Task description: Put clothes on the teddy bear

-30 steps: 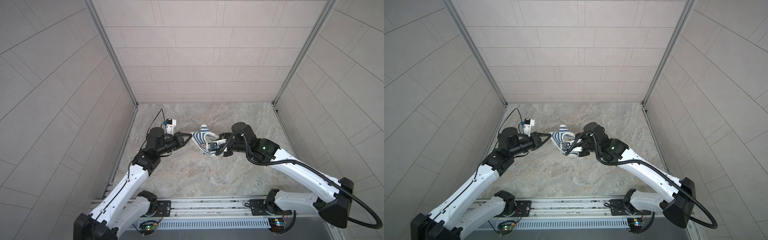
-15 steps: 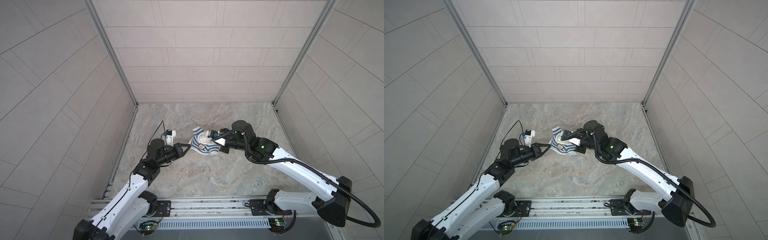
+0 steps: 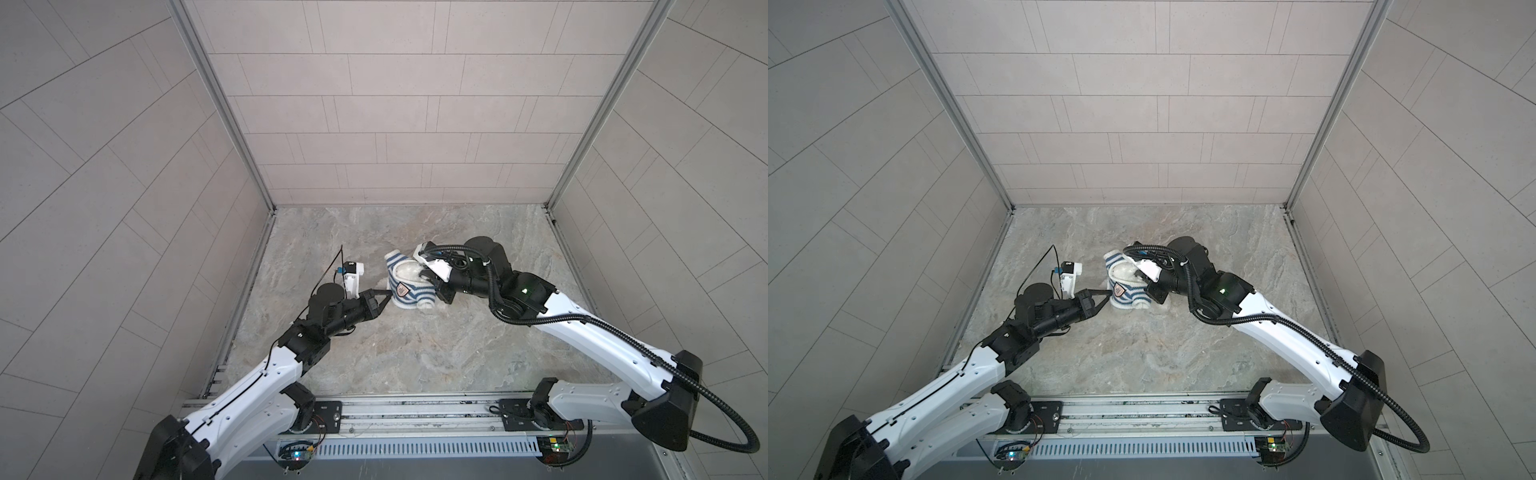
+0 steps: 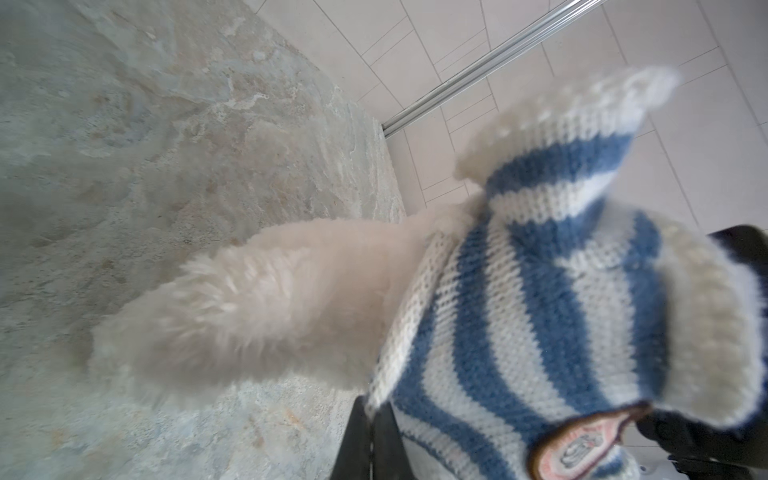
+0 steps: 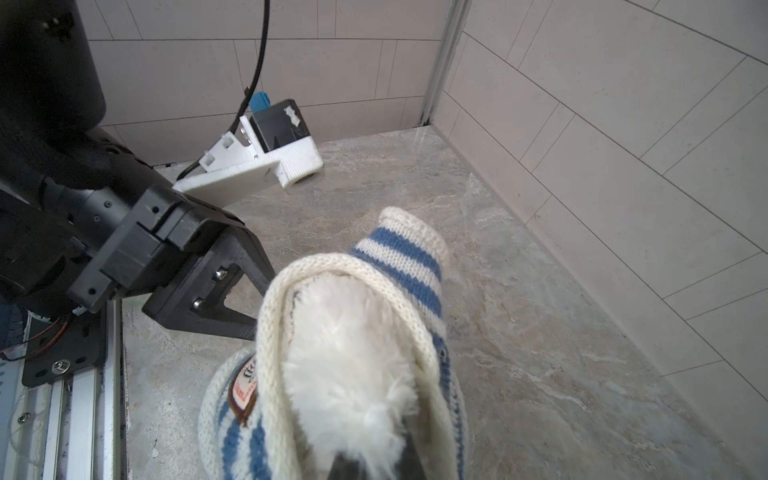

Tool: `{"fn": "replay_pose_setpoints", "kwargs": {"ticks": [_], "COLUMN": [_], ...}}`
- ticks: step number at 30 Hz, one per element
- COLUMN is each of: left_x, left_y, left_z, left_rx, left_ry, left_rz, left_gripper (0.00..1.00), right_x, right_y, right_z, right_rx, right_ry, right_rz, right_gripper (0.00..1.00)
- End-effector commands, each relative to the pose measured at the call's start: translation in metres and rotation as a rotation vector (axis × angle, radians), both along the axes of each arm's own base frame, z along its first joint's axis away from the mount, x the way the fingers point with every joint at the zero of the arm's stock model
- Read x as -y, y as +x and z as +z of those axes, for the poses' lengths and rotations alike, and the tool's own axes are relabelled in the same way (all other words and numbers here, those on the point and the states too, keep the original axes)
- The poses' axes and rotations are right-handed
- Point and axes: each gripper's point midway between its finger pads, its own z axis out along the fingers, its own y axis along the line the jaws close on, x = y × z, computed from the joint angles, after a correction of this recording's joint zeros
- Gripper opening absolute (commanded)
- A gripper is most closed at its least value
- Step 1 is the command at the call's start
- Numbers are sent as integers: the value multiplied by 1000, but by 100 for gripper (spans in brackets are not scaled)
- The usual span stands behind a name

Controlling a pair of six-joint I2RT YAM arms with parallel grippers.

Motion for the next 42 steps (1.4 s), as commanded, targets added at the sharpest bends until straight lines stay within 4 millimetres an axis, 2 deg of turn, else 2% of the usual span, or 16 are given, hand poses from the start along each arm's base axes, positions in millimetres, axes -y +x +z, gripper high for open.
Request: {"fn": "replay_pose_setpoints", "kwargs": {"ticks": [1,6,12,15,17,20,22,29,33,39,41,42], "left_x": [-4,-3,9,19,25,26,20,6,4,14,18,19], "left_y": [-9,-20,-29,-32,-35,-38,-40,-42,-37,-26,-22,-21], "left_z": [-30,-34,-28,-18,-4,11,4,-50,-62,-42,-28,-20], "left_rx": [-63,-52,-5,41,90,159,167,155,158,212,241,257], "left_ry": [98,142,161,131,80,56,104,299,329,285,266,257], "left_rz": [-18,-39,-75,-90,-97,-102,-97,-111,-94,-80,-75,-74], "left_gripper": [0,0,0,0,0,0,0,0,0,0,0,4], "right_x": [13,23,16,16,15,20,27,34,36,34,35,35], "right_y": [13,31,41,41,40,37,37,41,44,38,34,32], "right_z": [59,58,56,58,57,54,55,63,66,70,66,64], "right_rx": [81,13,-53,-67,-75,-71,-60,-88,-104,-106,-105,-105], "right_ry": [161,190,195,223,224,212,207,252,286,322,311,305], "right_rz": [-126,-259,-329,-345,-355,-375,-384,-409,-430,-418,-417,-416], "right_gripper": [0,0,0,0,0,0,0,0,0,0,0,0]}}
